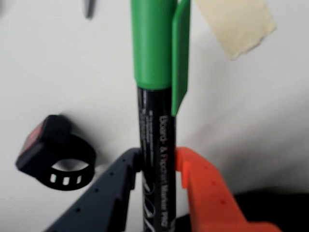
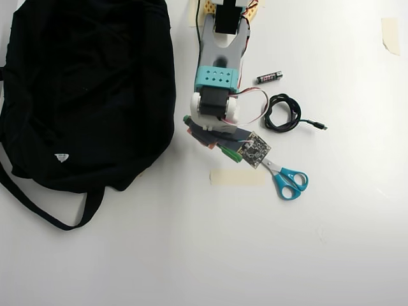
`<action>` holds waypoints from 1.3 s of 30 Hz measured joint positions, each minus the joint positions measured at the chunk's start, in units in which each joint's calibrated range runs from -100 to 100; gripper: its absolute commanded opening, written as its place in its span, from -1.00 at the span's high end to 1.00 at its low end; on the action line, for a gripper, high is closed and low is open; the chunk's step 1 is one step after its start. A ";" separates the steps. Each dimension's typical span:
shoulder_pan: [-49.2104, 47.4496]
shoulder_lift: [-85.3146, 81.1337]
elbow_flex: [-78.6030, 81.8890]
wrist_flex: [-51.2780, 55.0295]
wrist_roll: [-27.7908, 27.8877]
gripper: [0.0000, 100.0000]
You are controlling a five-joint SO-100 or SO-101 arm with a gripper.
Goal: Put the green marker into the black bag
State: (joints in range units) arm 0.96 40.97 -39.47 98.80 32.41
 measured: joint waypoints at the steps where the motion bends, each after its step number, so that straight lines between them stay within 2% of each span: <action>1: -0.15 -0.58 0.31 0.00 -0.44 0.96; 18: -1.47 -7.47 1.65 0.00 -9.08 0.96; 31: -2.50 -12.95 1.65 0.00 -21.93 0.96; 39: -3.75 -15.86 2.91 0.00 -27.35 0.96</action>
State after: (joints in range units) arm -2.79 25.11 -36.56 98.80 5.05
